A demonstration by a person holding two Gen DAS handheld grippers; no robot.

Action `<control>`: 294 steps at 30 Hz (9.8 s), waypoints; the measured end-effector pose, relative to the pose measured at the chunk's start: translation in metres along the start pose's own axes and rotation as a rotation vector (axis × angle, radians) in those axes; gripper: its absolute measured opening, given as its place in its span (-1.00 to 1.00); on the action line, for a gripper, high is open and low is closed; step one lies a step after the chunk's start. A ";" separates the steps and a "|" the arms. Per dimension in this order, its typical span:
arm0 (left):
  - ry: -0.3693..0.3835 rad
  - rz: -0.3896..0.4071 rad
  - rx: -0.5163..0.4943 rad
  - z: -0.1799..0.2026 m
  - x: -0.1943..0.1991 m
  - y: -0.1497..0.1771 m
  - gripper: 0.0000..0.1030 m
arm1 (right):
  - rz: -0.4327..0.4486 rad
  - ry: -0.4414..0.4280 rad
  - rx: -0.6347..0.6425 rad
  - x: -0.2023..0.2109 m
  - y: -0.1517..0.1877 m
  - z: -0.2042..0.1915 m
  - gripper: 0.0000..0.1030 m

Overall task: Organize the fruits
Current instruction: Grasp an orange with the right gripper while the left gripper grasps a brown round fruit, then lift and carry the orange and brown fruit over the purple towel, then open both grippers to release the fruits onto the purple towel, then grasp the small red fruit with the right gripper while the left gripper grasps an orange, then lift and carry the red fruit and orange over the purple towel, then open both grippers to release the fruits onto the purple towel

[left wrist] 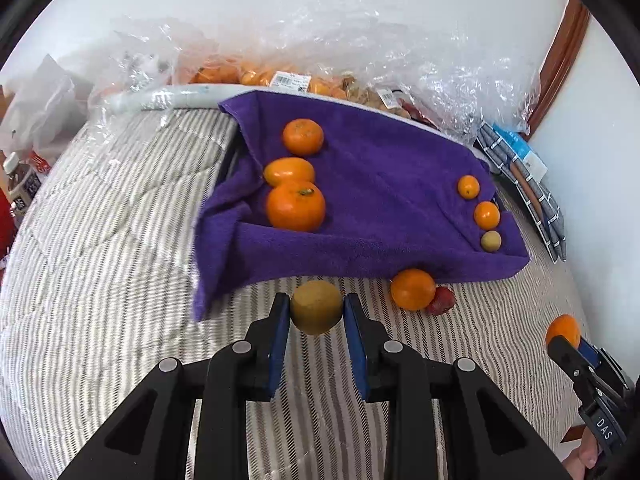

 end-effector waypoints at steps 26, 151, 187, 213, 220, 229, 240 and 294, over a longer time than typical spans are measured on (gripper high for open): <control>0.055 0.136 -0.083 0.017 0.087 -0.027 -0.49 | 0.062 0.010 0.011 0.032 -0.044 -0.033 -0.23; 0.014 0.050 0.072 -0.064 0.025 -0.017 0.07 | -0.065 -0.049 0.067 -0.063 -0.005 -0.061 -0.20; 0.198 -0.099 -0.110 0.082 -0.042 0.023 0.03 | 0.004 0.047 0.026 -0.029 0.004 0.035 -0.54; 0.085 -0.013 0.012 0.001 0.026 0.024 -0.38 | 0.032 0.040 -0.015 -0.007 0.000 0.012 -0.55; 0.084 0.067 0.021 -0.013 0.067 0.002 -0.38 | 0.081 0.051 -0.008 0.020 -0.021 -0.001 -0.54; 0.110 0.148 0.025 -0.013 0.103 -0.030 -0.38 | 0.141 0.054 -0.001 0.045 -0.056 -0.010 -0.54; 0.122 0.161 0.022 -0.001 0.094 -0.061 -0.38 | 0.148 0.064 -0.005 0.038 -0.082 -0.001 -0.54; 0.121 -0.068 -0.073 0.044 -0.086 -0.076 -0.38 | -0.031 -0.093 0.088 -0.146 -0.098 -0.001 -0.54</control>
Point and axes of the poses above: each gripper's, at about its wrist camera, not at the fingertips, and x roughly against the way its jaws point, z to its right, y to its underside, the point moved 9 cm from there along -x, roughly the way its jaws point, and after that the axes turned 2 degrees about x, right-handed, at the moved point
